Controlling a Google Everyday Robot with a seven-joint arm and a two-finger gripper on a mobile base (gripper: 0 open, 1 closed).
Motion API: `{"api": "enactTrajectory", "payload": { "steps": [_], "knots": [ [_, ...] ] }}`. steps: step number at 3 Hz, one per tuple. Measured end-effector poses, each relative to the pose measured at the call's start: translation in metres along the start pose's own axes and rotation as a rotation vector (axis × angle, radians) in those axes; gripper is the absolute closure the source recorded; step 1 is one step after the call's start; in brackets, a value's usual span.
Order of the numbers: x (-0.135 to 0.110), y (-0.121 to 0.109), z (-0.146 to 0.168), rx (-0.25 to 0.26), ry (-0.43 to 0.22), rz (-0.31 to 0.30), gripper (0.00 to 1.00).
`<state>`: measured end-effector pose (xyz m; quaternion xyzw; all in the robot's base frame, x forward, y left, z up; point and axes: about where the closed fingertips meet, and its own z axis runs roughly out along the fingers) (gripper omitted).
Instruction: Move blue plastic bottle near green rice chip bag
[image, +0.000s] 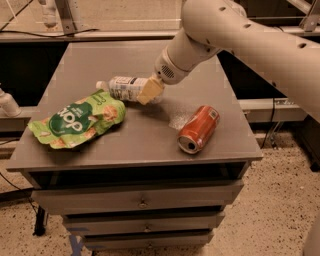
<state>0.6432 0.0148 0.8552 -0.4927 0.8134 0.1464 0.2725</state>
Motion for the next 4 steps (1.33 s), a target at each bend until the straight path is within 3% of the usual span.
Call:
{"api": "enactTrajectory", "payload": {
  "steps": [3, 4],
  "knots": [
    [0.021, 0.002, -0.005, -0.038, 0.065, -0.014, 0.13],
    [0.021, 0.0, -0.006, -0.047, 0.077, -0.027, 0.0]
  ]
}}
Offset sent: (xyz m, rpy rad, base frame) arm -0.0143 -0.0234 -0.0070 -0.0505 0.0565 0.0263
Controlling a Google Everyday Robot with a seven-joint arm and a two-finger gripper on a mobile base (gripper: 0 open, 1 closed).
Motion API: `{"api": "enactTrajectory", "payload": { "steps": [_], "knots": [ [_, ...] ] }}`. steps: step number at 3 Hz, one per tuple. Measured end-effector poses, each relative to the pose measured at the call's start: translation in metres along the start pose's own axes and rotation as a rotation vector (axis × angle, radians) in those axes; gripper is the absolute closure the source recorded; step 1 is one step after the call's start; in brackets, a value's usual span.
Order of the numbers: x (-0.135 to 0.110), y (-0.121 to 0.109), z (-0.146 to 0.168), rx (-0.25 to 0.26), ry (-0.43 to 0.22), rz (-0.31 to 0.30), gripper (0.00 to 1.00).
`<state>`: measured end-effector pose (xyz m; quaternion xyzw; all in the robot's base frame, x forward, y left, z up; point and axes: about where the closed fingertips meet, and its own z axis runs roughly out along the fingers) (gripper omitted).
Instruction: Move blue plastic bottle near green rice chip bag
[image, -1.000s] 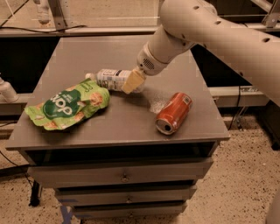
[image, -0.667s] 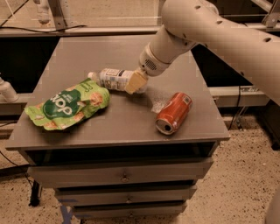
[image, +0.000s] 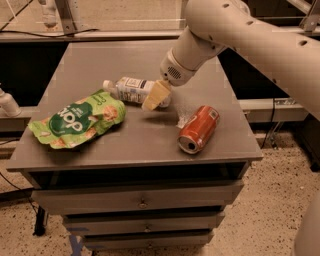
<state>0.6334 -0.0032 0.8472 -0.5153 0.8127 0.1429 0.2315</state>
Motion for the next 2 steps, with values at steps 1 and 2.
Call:
{"api": "enactTrajectory", "payload": {
  "steps": [1, 2],
  "knots": [
    [-0.001, -0.002, -0.001, -0.006, 0.01, -0.012, 0.0],
    [-0.003, -0.01, -0.012, 0.011, -0.005, -0.013, 0.0]
  ]
}}
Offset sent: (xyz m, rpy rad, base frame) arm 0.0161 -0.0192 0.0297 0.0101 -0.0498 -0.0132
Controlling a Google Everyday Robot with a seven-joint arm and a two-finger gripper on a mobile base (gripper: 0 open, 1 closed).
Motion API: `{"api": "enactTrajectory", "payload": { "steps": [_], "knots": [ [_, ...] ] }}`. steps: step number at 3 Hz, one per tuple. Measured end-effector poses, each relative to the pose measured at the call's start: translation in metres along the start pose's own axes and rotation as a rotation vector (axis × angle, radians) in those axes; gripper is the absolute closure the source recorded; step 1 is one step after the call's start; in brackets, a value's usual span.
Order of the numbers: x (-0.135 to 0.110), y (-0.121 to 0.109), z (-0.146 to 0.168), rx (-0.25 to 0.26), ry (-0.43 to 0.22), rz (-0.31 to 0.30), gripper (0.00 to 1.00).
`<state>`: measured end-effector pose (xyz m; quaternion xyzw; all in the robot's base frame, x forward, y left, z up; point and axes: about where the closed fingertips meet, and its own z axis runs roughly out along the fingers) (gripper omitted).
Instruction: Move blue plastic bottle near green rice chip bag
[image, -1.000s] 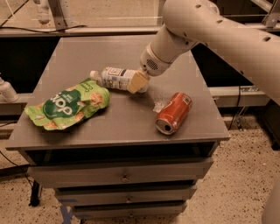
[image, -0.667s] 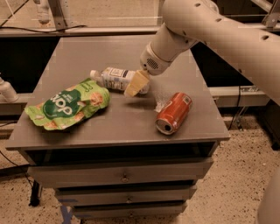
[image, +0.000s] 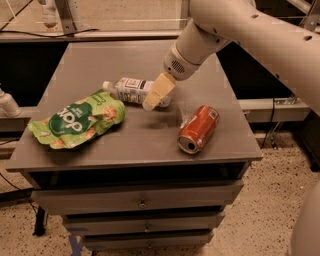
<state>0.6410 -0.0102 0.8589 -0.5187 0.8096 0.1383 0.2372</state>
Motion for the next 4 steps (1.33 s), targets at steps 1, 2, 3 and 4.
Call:
{"api": "enactTrajectory", "payload": {
  "steps": [1, 2, 3, 4],
  "knots": [
    [-0.006, -0.027, -0.029, 0.036, -0.112, 0.027, 0.0],
    [-0.015, -0.06, -0.074, 0.105, -0.295, 0.065, 0.0],
    [-0.019, -0.102, -0.121, 0.17, -0.504, 0.087, 0.0],
    [-0.026, -0.108, -0.136, 0.183, -0.543, 0.083, 0.0]
  ]
}}
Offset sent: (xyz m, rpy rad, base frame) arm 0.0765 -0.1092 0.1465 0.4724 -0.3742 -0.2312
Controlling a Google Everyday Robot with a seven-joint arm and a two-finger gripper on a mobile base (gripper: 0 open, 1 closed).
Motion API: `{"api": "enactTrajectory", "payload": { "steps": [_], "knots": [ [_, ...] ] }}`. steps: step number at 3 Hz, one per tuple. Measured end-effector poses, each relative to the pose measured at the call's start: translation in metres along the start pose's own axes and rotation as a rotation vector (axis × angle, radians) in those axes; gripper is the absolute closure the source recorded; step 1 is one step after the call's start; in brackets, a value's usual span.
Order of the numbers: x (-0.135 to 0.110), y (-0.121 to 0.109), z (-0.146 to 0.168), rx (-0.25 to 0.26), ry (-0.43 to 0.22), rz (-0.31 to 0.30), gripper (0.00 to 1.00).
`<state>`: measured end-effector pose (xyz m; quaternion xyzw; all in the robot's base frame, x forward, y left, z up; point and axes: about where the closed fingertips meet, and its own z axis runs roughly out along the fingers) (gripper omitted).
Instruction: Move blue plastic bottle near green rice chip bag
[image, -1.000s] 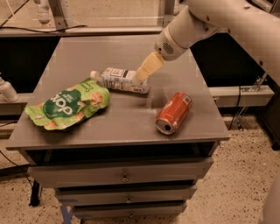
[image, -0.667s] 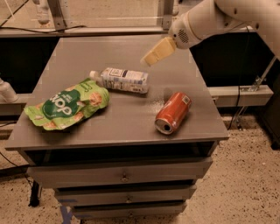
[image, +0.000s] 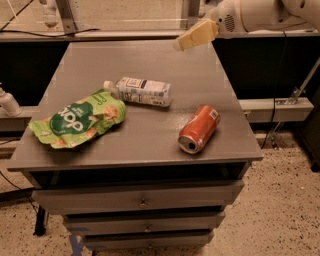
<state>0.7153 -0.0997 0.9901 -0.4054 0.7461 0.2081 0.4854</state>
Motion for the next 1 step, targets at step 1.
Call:
{"api": "enactTrajectory", "payload": {
  "steps": [1],
  "knots": [
    [0.0018, 0.001, 0.0016, -0.002, 0.004, 0.001, 0.0]
  ]
}}
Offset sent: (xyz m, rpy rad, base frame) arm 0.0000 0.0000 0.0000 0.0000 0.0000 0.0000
